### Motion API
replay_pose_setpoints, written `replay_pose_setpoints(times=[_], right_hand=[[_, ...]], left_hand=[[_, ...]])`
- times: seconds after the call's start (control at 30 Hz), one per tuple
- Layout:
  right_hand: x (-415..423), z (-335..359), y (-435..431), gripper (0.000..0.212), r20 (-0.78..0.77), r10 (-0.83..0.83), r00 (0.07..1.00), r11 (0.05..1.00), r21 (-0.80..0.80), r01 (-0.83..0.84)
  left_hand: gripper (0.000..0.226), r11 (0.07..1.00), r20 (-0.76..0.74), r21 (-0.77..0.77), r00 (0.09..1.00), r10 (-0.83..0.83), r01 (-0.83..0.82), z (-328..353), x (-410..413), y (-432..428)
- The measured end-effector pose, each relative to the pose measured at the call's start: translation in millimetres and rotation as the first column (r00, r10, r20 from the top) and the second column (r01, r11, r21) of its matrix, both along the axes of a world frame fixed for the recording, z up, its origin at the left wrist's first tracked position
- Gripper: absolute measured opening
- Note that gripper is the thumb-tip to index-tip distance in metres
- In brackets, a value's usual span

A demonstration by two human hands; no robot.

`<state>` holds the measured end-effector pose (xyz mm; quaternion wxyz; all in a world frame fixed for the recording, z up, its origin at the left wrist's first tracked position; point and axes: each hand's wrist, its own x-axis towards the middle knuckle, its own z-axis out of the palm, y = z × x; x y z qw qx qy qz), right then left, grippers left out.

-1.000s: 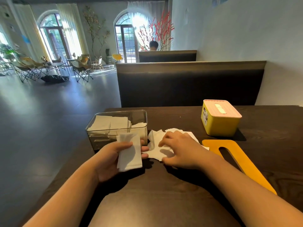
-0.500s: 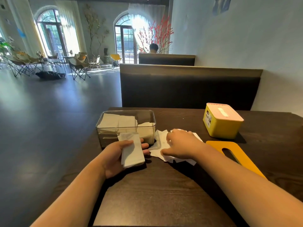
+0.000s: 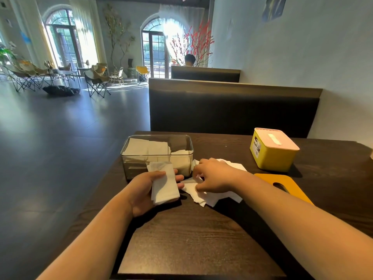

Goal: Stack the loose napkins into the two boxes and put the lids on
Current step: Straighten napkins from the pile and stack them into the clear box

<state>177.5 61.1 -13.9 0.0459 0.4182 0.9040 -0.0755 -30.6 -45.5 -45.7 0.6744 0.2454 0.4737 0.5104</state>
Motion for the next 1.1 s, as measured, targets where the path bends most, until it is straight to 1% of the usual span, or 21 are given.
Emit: replay_pose_setpoints(times=[0.07,0.13,0.27,0.3,0.33,0.43,0.5,0.57,0.63,0.67,0.73,0.77,0.8,0.83,0.9,0.93,0.97,1.03,1.1], right_hand=[[-3.8,-0.1,-0.6,0.045,0.034,0.034,0.999,0.999,-0.036,-0.033],[-5.9,1.0,0.0,0.049,0.057,0.034,0.998,0.998,-0.056,-0.031],[-7.5,7.3,5.2,0.062,0.101,0.0,0.995,0.976,-0.215,0.022],[-7.7,7.8,6.6,0.059,0.105,0.008,0.994,0.971,-0.24,0.017],[-7.9,7.9,8.0,0.051,0.108,0.022,0.994,0.97,-0.242,0.005],[-7.9,5.6,11.4,0.018,0.07,0.054,0.996,0.985,-0.168,-0.042],[-7.3,6.5,11.2,0.011,0.03,0.084,0.996,0.99,-0.119,-0.08],[-5.5,6.7,10.8,0.018,-0.001,0.123,0.992,0.992,-0.036,-0.123],[-2.7,6.1,10.1,0.022,-0.042,0.155,0.987,0.988,0.008,-0.155],[-1.7,5.6,8.3,0.023,-0.034,0.184,0.982,0.982,0.043,-0.183],[-0.8,2.5,5.1,0.025,0.018,0.271,0.962,0.948,0.168,-0.27],[-0.5,0.9,4.0,0.025,0.02,0.303,0.953,0.929,0.218,-0.299],[1.0,-0.5,4.0,0.024,-0.016,0.316,0.949,0.921,0.245,-0.303],[3.0,0.2,3.3,0.022,-0.093,0.301,0.949,0.935,0.227,-0.274],[8.7,8.3,0.3,0.015,-0.302,0.177,0.937,0.984,0.072,-0.162],[11.7,15.2,-1.4,0.01,-0.379,0.107,0.919,0.992,-0.015,-0.122],[14.1,24.2,-2.7,0.012,-0.424,0.06,0.904,0.993,-0.065,-0.096],[17.9,43.3,-1.3,0.027,-0.444,0.007,0.896,0.989,-0.131,-0.072],[17.9,60.9,0.5,0.035,-0.373,-0.013,0.928,0.971,-0.228,-0.078]], left_hand=[[0.038,1.0,0.007,0.0,1.0,0.009,-0.009,0.0,-1.8,-0.7],[0.037,1.0,0.008,0.003,1.0,0.008,-0.008,0.0,-2.4,-1.3],[0.035,1.0,-0.002,0.001,1.0,0.003,-0.003,0.4,-2.6,-2.0],[0.034,1.0,-0.005,0.002,1.0,0.001,-0.001,0.5,-2.6,-2.1],[0.034,1.0,-0.007,0.003,1.0,0.001,-0.001,1.3,-2.6,-2.2],[0.034,1.0,-0.012,0.005,1.0,-0.002,0.002,1.3,-2.6,-2.5],[0.035,1.0,-0.013,0.007,1.0,0.001,-0.001,0.7,-3.2,-2.6],[0.035,1.0,-0.016,0.005,1.0,-0.002,0.002,-0.2,-3.7,-2.1],[0.035,1.0,-0.019,0.0,1.0,-0.002,0.002,-0.9,-3.8,-1.2],[0.036,1.0,-0.019,-0.001,1.0,0.0,0.0,-1.3,-3.9,-0.5],[0.037,1.0,-0.018,0.001,1.0,0.002,-0.002,-2.1,-4.7,0.1],[0.037,1.0,-0.018,0.001,1.0,0.001,-0.001,-2.1,-5.4,0.0],[0.036,1.0,-0.018,0.003,1.0,0.0,0.0,-2.0,-6.3,-0.5],[0.036,1.0,-0.016,0.007,1.0,0.001,-0.001,-1.5,-7.6,-0.7],[0.035,1.0,-0.007,0.025,1.0,0.017,-0.017,0.1,-10.4,-1.3],[0.035,0.999,-0.005,0.032,1.0,0.024,-0.023,0.2,-11.6,-1.1],[0.034,0.999,-0.006,0.033,1.0,0.029,-0.029,0.2,-12.2,-0.5],[0.034,1.0,-0.011,0.02,1.0,0.024,-0.024,-0.1,-11.6,-0.7],[0.034,1.0,-0.011,0.013,1.0,0.01,-0.01,-1.7,-10.0,-1.6]])
